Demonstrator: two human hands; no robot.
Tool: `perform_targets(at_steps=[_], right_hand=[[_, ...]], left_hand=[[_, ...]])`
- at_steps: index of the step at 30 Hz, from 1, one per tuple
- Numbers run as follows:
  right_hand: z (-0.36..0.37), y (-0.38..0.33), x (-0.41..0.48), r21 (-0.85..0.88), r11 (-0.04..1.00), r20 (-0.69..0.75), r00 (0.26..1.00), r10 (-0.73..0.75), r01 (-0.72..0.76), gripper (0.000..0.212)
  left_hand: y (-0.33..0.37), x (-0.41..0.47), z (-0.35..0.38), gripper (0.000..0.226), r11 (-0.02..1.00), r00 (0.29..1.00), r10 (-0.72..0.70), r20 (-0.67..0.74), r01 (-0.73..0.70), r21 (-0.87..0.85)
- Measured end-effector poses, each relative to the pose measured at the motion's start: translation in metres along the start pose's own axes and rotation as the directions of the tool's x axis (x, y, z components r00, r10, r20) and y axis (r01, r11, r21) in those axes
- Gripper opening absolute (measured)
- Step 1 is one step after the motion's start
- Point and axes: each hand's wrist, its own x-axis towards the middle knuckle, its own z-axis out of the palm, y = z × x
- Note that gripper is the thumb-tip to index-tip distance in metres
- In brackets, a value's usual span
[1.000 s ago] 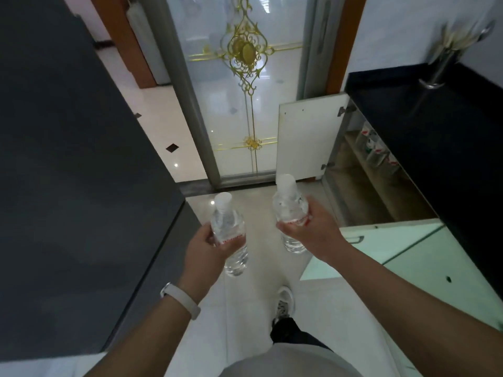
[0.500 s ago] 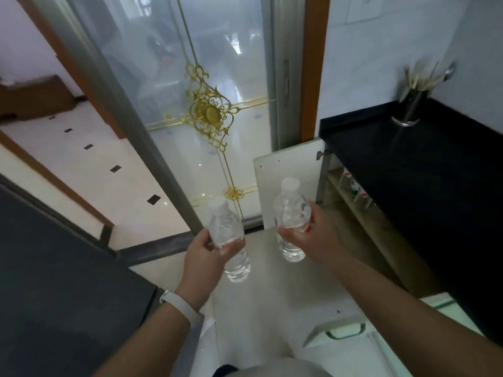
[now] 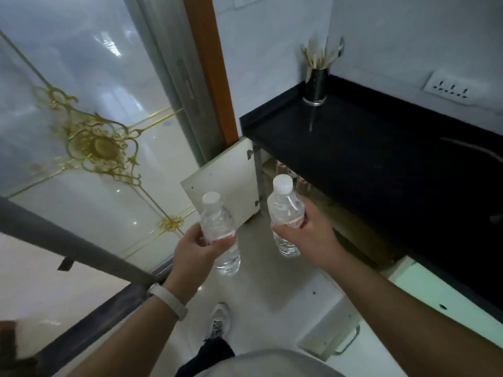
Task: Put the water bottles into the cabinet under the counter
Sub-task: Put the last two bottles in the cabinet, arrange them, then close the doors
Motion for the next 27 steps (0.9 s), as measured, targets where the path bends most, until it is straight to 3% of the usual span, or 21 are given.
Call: perform_targets(at_steps=[7, 12, 16, 23, 27], right_hand=[[0.054, -0.004, 0.041, -0.004, 0.976, -0.329, 0.922, 0.204, -0.217, 0.047], [0.085, -0.018, 0.063, 0.009, 0.952, -0.438, 0.854, 0.280, -0.307, 0.056], [0.098, -0.031, 0.068, 0.043, 0.932, -0.525, 0.785, 0.329, -0.361, 0.051], [0.096, -0.027, 0.054, 0.160, 0.904, -0.648, 0.649, 0.399, -0.397, 0.058], [0.087, -0.013, 0.036, 0.207, 0.888, -0.675, 0.597, 0.434, -0.411, 0.059]], left_hand=[[-0.004, 0.119, -0.037, 0.051, 0.995, 0.968, -0.017, 0.251, -0.008, 0.098], [-0.007, 0.188, -0.050, 0.043, 0.988, 0.922, -0.025, 0.385, -0.037, 0.151], [-0.004, 0.221, -0.047, 0.040, 0.979, 0.871, -0.025, 0.490, -0.079, 0.189], [-0.002, 0.242, -0.011, 0.041, 0.964, 0.765, -0.050, 0.642, -0.133, 0.233], [0.000, 0.238, 0.018, 0.053, 0.958, 0.726, -0.083, 0.683, -0.131, 0.256]])
